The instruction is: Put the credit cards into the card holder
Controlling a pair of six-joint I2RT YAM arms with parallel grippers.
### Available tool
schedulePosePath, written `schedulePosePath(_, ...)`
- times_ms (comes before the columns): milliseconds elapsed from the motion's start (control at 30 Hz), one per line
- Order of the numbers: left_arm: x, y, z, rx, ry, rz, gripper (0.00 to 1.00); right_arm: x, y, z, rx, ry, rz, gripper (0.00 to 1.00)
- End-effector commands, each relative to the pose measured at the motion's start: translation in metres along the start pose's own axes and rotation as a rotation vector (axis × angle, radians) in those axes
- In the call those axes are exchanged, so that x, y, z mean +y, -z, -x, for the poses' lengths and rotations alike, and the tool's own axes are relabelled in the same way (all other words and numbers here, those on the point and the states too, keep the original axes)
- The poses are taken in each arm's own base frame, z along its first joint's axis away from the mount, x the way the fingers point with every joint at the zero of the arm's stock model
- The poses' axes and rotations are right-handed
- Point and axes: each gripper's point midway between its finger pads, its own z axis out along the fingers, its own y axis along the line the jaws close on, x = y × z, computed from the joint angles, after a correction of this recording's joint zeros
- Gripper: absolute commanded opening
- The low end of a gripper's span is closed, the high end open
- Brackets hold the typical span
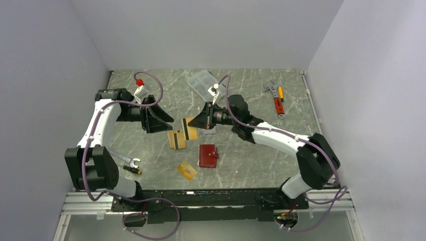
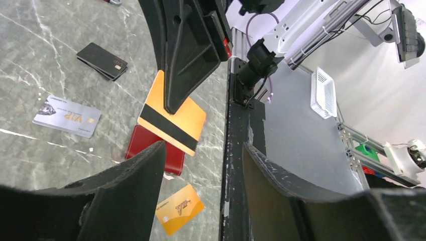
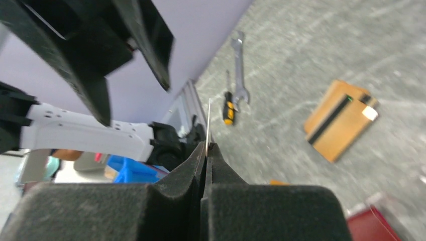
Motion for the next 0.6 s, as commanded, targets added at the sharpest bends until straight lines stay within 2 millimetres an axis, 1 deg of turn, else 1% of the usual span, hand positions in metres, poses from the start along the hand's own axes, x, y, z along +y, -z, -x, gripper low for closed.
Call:
schedulePosePath(0, 0.001, 0.003, 0.008, 0.05, -0.09, 0.041, 0.64, -0.036, 0.032, -0.026, 0.096, 0.02, -0.264, 0.0)
schedulePosePath(33, 0.008, 0.005, 0.006, 0.079, -0.107, 0.081, 0.64, -0.047, 0.04, -0.034, 0.13, 0.003, -0.33, 0.0)
schedulePosePath(67, 0.017, 0.005, -0.004, 0.113, -0.095, 0.141, 0.65, -0.056, 0.046, -0.041, 0.156, -0.014, -0.391, 0.0)
schedulePosePath(100, 0.03, 0.005, -0.008, 0.155, -0.14, 0.238, 0.65, -0.066, 0.053, -0.05, 0.185, -0.034, -0.45, 0.0)
schedulePosePath(133, 0.038, 0.003, -0.012, 0.18, -0.187, 0.321, 0.64, -0.074, 0.059, -0.058, 0.21, -0.05, -0.502, 0.0)
schedulePosePath(167, 0.041, 0.001, -0.01, 0.198, -0.257, 0.381, 0.65, -0.081, 0.063, -0.066, 0.233, -0.058, -0.546, 0.0)
schedulePosePath(200, 0.041, -0.002, -0.01, 0.219, -0.289, 0.406, 0.65, -0.088, 0.068, -0.076, 0.266, -0.063, -0.593, 0.0)
schedulePosePath(267, 0.04, -0.007, -0.013, 0.258, -0.277, 0.418, 0.68, -0.097, 0.07, -0.089, 0.31, -0.056, -0.657, 0.0)
schedulePosePath(300, 0.041, -0.009, -0.017, 0.271, -0.26, 0.423, 0.68, -0.102, 0.071, -0.097, 0.339, -0.057, -0.687, 0.0)
schedulePosePath(367, 0.035, -0.017, -0.028, 0.305, -0.28, 0.407, 0.72, -0.113, 0.07, -0.105, 0.374, -0.048, -0.753, 0.0)
schedulePosePath(467, 0.029, -0.026, -0.057, 0.403, -0.344, 0.423, 0.74, -0.128, 0.073, -0.115, 0.416, -0.045, -0.818, 0.0)
schedulePosePath(567, 0.025, -0.032, -0.086, 0.512, -0.37, 0.412, 0.74, -0.136, 0.08, -0.115, 0.429, -0.029, -0.87, 0.0)
